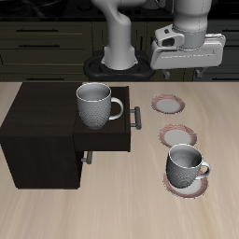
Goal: Place the porcelain mug that is on the plate onto the middle plate relative to the robot
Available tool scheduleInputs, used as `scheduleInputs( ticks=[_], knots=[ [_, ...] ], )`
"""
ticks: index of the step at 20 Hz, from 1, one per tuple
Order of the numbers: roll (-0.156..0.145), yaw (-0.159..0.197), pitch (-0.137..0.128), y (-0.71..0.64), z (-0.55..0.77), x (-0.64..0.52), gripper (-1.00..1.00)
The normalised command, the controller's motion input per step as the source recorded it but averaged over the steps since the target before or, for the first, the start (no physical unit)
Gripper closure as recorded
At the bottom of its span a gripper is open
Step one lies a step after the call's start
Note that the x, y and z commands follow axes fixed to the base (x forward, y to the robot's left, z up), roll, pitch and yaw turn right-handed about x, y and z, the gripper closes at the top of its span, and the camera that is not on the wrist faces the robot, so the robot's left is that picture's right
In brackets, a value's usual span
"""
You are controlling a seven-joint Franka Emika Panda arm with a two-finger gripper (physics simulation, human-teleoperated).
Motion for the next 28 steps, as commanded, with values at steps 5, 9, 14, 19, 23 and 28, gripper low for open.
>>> scheduleInputs(
  ticks=[5,9,14,19,23,28],
  knots=[
    [0.014,0.011,-0.004,0.15,-0.02,0.42,-1.00],
    [-0.011,-0.015,0.000,0.06,-0.01,0.37,-1.00],
    [0.024,0.041,0.013,0.23,-0.13,0.44,-1.00],
    [-0.002,0.027,0.011,0.06,-0.09,0.39,-1.00],
    [0.032,0.022,-0.009,0.06,0.08,0.30,-1.00],
    [-0.006,0.005,-0.010,0.01,0.09,0.31,-1.00]
  ],
)
